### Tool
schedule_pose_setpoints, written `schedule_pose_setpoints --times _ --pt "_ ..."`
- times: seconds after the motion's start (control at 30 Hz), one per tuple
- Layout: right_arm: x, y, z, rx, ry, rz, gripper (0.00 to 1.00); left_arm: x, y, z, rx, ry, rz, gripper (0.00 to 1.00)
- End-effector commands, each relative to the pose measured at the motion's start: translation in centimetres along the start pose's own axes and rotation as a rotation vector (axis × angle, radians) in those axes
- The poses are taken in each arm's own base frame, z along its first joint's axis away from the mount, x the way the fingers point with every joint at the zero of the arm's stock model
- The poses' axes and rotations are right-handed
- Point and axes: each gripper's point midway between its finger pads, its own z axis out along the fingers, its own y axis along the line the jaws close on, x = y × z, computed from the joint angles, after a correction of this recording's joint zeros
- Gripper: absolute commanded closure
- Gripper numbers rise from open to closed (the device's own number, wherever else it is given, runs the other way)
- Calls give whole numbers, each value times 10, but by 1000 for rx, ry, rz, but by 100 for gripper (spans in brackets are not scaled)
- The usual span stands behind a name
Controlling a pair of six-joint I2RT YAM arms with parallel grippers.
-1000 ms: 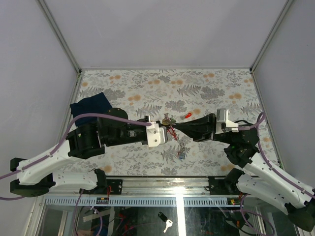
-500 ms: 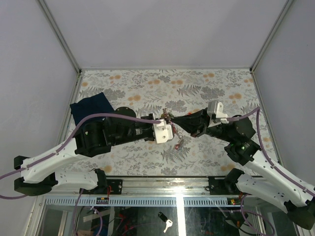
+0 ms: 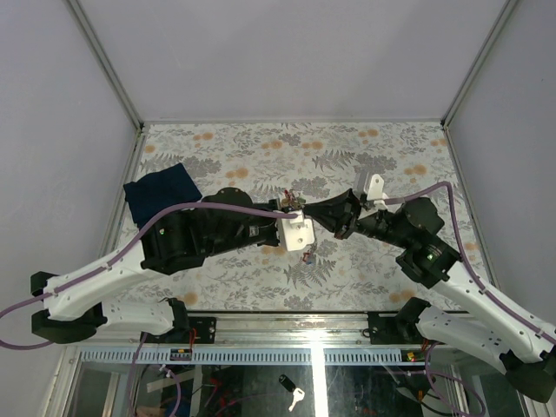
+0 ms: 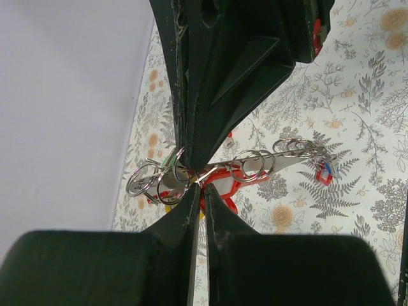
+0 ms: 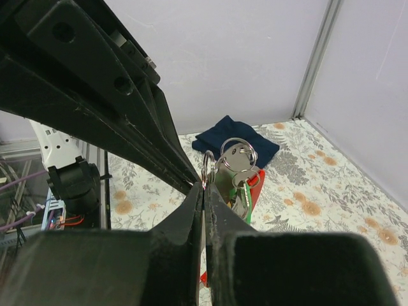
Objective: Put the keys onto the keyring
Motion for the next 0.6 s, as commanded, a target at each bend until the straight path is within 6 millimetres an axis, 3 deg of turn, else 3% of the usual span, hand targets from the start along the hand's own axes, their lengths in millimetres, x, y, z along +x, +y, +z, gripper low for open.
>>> schedule_pose_setpoints --times 0.0,0.47,0.57 --pt "-15 -14 4 59 -17 -38 100 -26 13 -5 -33 -81 8 99" --pt "-5 -7 8 15 9 4 100 -30 16 -4 -52 -108 6 99" --pt "-7 -11 7 42 -1 4 100 -30 14 -4 -44 -112 3 92"
